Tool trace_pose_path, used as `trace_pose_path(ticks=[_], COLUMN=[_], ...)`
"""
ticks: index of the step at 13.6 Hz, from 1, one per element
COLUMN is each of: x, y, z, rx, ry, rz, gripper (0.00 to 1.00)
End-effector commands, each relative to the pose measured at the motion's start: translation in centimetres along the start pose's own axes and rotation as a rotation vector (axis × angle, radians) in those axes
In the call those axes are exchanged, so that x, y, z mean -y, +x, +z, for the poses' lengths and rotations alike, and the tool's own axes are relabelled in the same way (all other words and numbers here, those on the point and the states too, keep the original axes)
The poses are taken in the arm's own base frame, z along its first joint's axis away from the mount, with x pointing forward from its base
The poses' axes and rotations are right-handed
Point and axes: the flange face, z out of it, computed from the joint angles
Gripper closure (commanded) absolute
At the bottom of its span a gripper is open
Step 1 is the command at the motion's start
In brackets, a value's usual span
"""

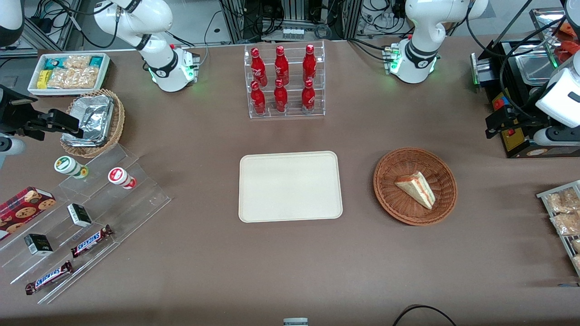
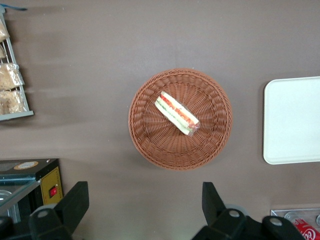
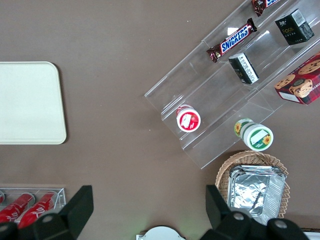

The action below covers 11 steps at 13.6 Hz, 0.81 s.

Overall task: Place sandwich from basket to tray
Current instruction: 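Move the left gripper over the wicker basket and lower onto the sandwich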

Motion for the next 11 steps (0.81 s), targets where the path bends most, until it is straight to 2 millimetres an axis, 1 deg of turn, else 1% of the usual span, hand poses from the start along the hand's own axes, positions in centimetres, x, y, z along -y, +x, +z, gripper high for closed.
trace_pose_path(ticks=[1, 2, 4, 5, 7, 9, 10, 11], x=[0.1, 0.1, 0.0, -0.1, -0.5, -1.2, -2.1, -2.6], y=[-0.6, -0.6, 0.0, 0.6, 1.9, 3.3, 3.7, 3.9], z=[-0.9, -0.8, 0.4, 2.3, 6.2, 11.3, 13.4, 15.6], rx=[0.021, 0.024, 0.039, 0.067, 0.058, 0.025, 0.0, -0.014], ry=[0.017, 0.016, 0.019, 0.018, 0.018, 0.014, 0.011, 0.008], rz=[0.003, 0.002, -0.005, -0.015, -0.042, -0.089, -0.11, -0.165], gripper=[0.0, 0.0, 0.0, 0.0, 0.0, 0.0, 0.0, 0.0])
